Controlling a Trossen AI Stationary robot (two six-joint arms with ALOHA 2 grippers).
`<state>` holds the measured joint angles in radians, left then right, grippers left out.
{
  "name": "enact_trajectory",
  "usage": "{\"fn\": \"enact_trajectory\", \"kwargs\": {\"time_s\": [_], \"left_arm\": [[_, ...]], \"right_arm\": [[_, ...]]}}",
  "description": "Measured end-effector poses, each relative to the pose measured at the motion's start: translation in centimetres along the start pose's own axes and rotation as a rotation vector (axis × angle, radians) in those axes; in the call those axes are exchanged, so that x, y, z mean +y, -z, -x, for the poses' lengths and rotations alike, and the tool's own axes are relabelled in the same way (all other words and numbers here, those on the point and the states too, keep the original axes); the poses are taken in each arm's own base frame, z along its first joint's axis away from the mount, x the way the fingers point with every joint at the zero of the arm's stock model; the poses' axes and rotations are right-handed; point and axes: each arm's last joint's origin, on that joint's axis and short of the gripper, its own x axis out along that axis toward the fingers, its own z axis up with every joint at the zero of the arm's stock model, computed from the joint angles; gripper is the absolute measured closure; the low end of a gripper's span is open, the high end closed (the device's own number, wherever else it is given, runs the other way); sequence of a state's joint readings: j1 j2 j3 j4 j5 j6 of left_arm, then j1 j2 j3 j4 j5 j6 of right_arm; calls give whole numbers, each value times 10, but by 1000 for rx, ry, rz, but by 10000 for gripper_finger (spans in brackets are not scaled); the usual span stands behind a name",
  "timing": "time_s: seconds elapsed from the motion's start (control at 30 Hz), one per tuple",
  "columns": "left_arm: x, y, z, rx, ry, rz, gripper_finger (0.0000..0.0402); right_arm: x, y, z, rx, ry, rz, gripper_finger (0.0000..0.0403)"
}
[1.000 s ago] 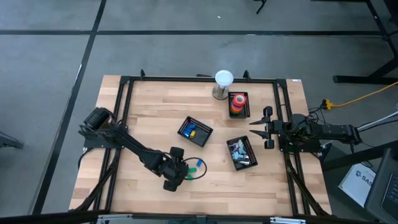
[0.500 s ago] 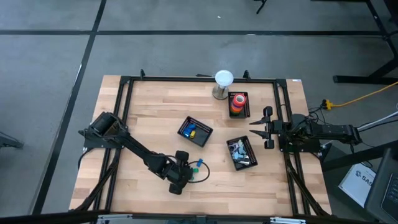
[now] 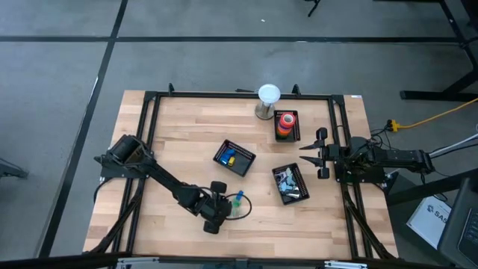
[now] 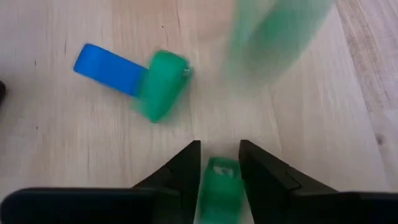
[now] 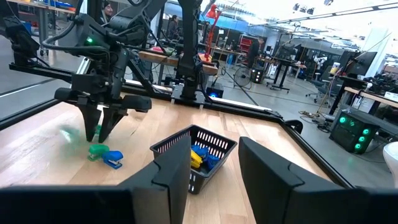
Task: Pick and place Stapler, Stapler remover, tape
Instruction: Put the green stapler into the center black bin
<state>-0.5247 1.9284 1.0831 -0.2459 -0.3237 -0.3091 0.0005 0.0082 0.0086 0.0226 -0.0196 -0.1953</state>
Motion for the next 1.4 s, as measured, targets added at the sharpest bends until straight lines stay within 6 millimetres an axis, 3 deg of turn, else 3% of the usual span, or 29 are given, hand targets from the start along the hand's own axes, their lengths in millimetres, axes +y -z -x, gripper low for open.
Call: {"fn": "enact_trajectory", "kwargs": {"time_s": [0.17, 0.3, 0.47, 0.93, 1.4], "left_arm": [[3, -2, 8, -10, 4, -11, 311], [8, -13, 26, -81, -11, -14, 333], [16, -20, 41, -133, -80, -7, 331], [69, -35, 61, -168, -195, 92, 327], [95, -44, 82, -246, -327, 171, 326]], "right_arm": [[0, 0, 0, 0, 0, 0, 263], [0, 0, 0, 0, 0, 0, 263], [0, 0, 0, 0, 0, 0, 263], [0, 0, 0, 0, 0, 0, 263], [0, 0, 0, 0, 0, 0, 263]]}}
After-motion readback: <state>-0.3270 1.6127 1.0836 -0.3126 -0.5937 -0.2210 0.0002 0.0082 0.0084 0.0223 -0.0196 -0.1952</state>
